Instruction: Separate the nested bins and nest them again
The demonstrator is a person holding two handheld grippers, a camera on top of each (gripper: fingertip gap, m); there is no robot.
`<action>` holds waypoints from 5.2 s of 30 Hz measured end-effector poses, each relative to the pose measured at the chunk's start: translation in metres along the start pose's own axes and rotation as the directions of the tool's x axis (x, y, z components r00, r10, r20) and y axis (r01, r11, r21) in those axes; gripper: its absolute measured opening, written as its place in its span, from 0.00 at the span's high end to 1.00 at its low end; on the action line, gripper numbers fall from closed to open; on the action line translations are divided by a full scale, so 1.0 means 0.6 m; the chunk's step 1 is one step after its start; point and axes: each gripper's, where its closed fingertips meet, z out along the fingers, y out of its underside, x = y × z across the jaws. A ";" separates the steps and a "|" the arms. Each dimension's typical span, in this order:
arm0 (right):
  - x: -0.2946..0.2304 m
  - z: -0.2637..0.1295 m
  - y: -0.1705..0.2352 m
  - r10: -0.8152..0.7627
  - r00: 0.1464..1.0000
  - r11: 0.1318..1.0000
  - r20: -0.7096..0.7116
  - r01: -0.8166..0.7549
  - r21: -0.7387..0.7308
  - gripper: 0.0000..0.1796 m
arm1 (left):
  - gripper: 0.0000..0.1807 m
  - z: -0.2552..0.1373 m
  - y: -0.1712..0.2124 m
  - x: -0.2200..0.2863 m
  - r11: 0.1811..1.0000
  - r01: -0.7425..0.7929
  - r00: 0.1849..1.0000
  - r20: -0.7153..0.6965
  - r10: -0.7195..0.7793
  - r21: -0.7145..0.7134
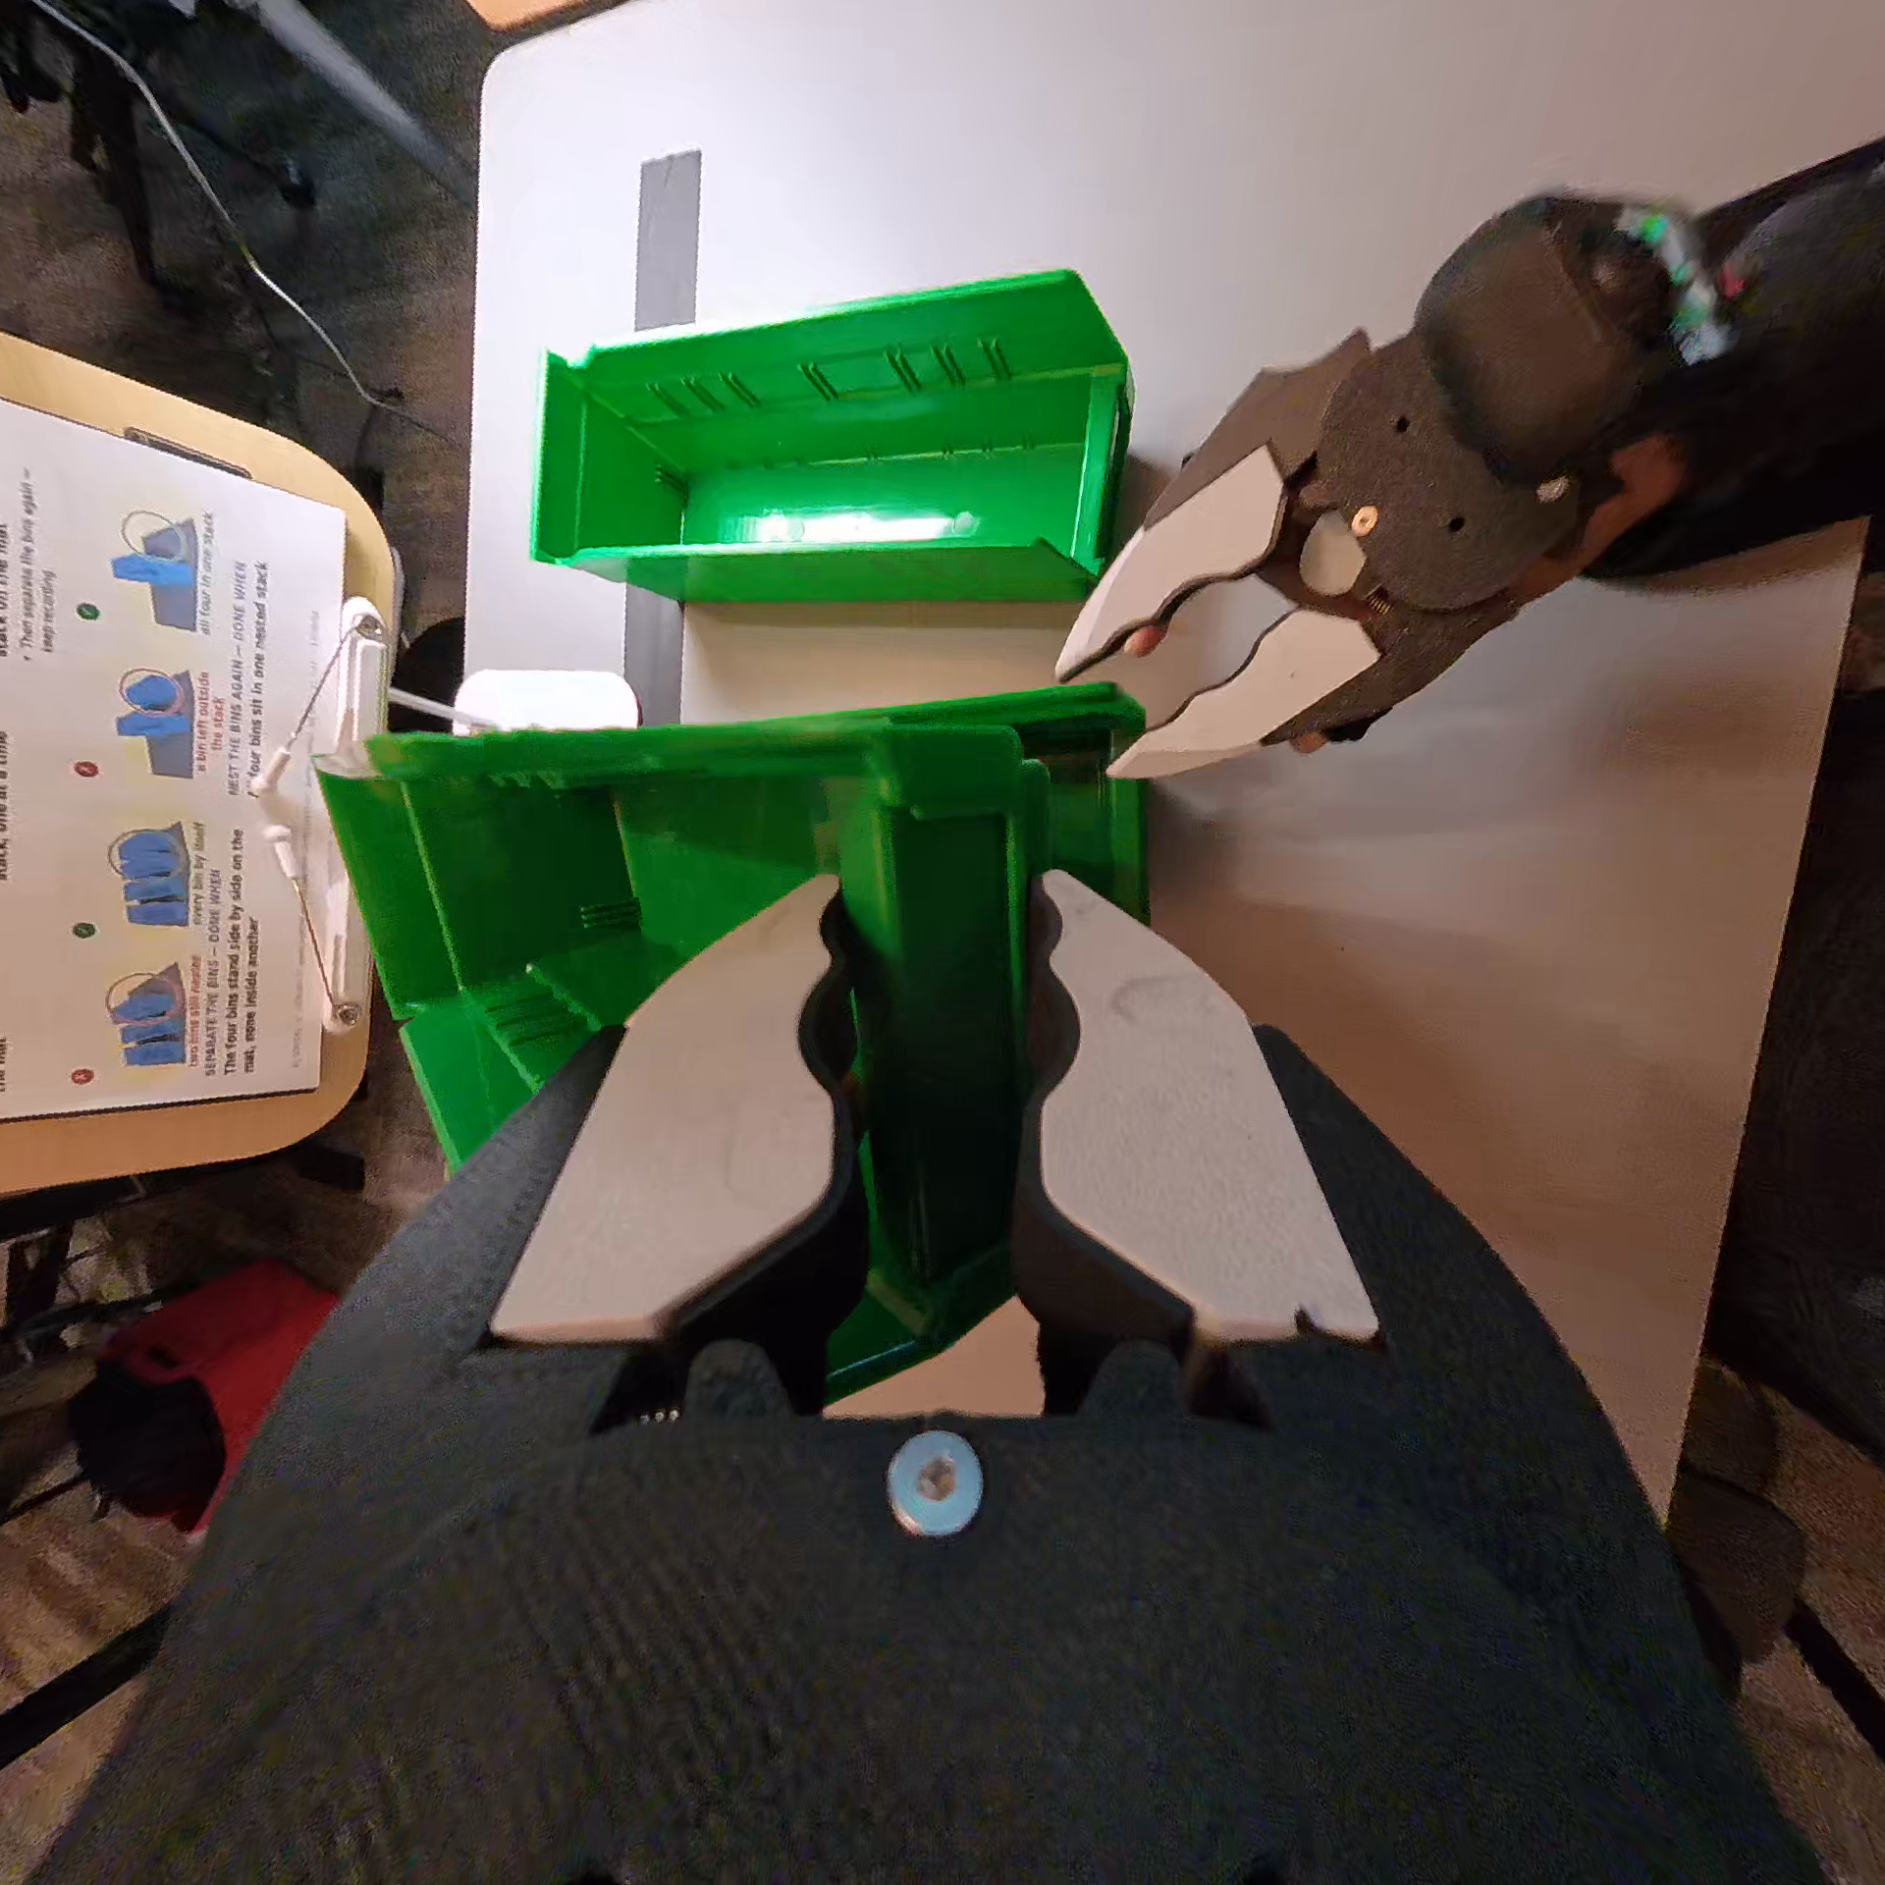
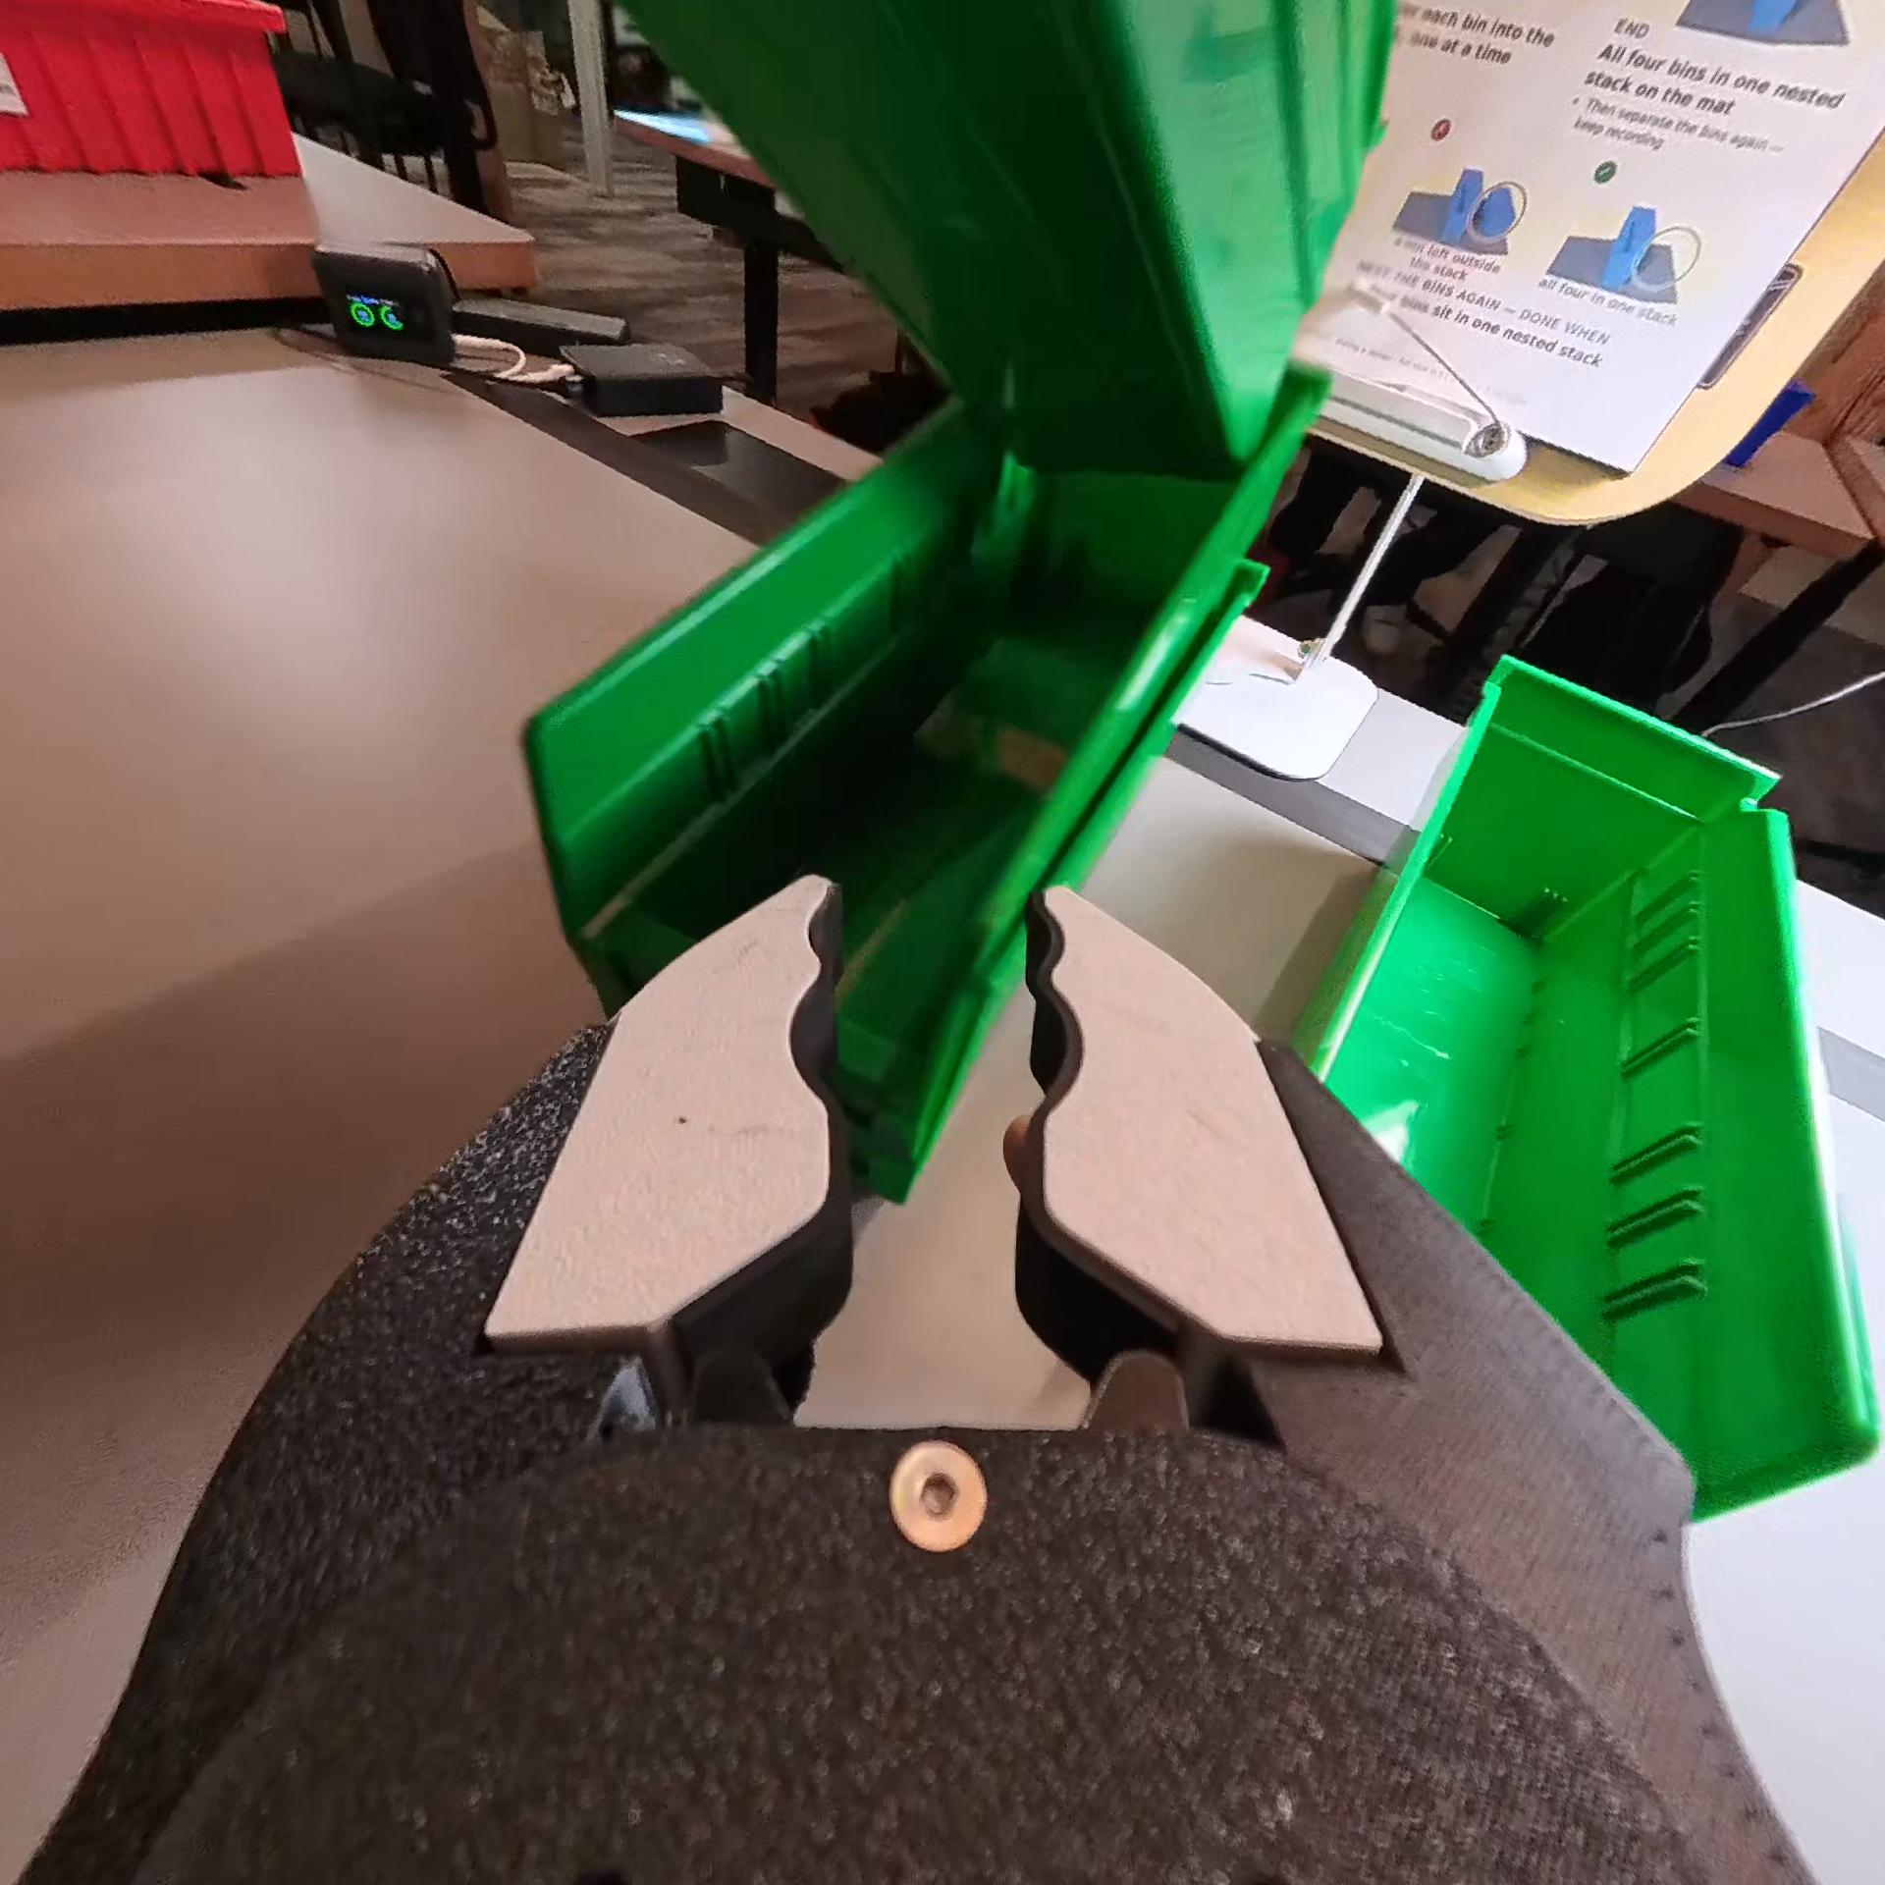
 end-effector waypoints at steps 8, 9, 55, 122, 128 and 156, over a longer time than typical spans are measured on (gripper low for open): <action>0.018 -0.022 -0.006 -0.002 0.999 1.000 -0.048 0.003 0.020 0.75 | 0.83 -0.050 -0.011 -0.026 0.997 -0.063 0.987 0.150 0.058 0.032; 0.022 -0.030 -0.009 -0.001 0.999 0.999 -0.050 0.003 0.032 0.74 | 0.83 -0.053 -0.001 -0.032 0.997 -0.079 0.979 0.189 0.076 0.006; -0.011 -0.053 -0.018 -0.288 0.957 0.957 0.038 0.286 0.049 0.68 | 0.74 0.176 0.311 0.120 0.923 0.144 0.943 0.234 -0.238 0.357; -0.150 0.024 -0.001 -0.397 0.442 0.468 0.804 0.851 -0.237 0.87 | 0.96 0.240 0.217 0.178 0.626 0.523 0.820 -0.143 -0.554 0.578; -0.148 0.017 -0.009 -0.364 0.453 0.510 0.814 0.828 -0.232 0.90 | 0.96 0.263 0.230 0.188 0.678 0.525 0.830 -0.132 -0.543 0.514; -0.162 0.014 -0.041 -0.639 0.495 0.547 0.589 0.831 -0.105 0.89 | 0.91 0.171 0.202 0.144 0.699 0.228 0.844 0.220 -0.489 0.677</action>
